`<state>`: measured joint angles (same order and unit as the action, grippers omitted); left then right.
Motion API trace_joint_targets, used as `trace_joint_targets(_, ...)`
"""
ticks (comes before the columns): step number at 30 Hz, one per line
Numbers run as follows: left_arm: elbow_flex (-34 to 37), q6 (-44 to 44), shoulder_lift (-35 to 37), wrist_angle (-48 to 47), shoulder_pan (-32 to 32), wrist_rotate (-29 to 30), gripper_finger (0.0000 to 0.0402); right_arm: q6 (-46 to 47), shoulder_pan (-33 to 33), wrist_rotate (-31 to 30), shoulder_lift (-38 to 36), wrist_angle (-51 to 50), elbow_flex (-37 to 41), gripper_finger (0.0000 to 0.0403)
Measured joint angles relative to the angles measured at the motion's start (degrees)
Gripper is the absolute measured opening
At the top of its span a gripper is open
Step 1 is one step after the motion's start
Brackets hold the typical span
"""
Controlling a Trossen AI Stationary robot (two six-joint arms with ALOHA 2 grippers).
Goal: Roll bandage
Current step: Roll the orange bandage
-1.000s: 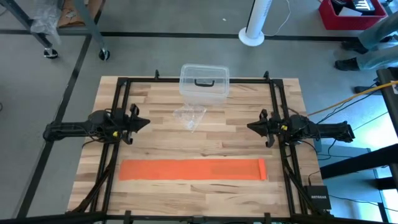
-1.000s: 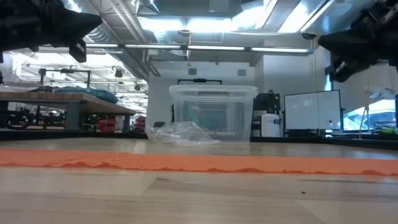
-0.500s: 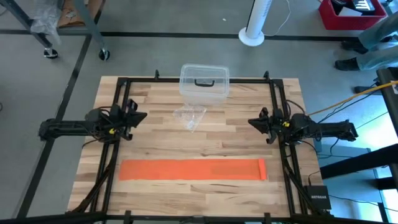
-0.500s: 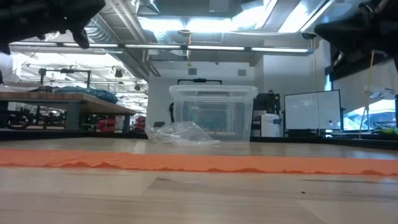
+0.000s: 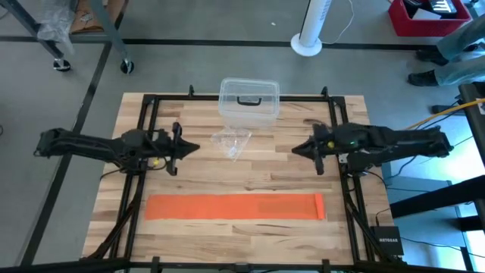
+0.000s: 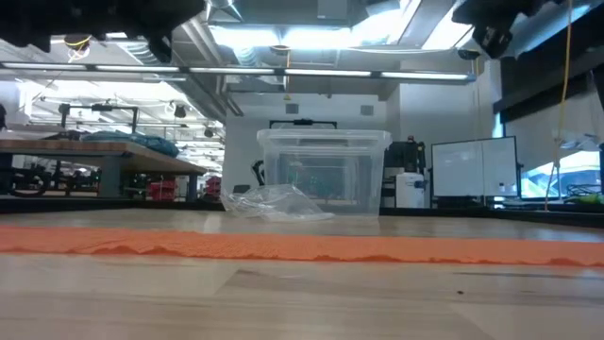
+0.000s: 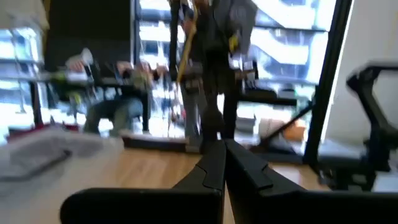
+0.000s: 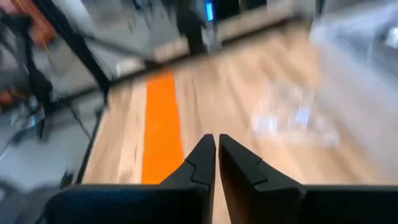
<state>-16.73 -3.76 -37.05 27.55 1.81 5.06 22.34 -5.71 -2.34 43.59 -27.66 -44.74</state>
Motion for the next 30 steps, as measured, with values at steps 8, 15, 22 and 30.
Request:
trace_joint_targets(8,-1.0,-0.8,-2.2,0.1,1.2,0.0,0.0,18.4,-14.3,0.7,14.8,-20.9,-8.8,0.0026)
trace_joint_targets(15,-1.0,-1.1,-2.2,0.1,1.2,0.0,0.0,43.7,-26.3,4.0,20.5,-31.5,-8.9,0.0026)
trace_joint_targets(22,-1.0,-2.0,-2.1,0.1,1.2,0.0,0.0,56.7,-35.3,4.5,23.4,-33.3,-7.8,0.0085)
trace_joint_targets(30,-1.0,-1.9,-2.1,0.7,1.2,0.0,0.0,68.2,-40.7,0.7,26.4,-28.7,-2.3,0.0187)
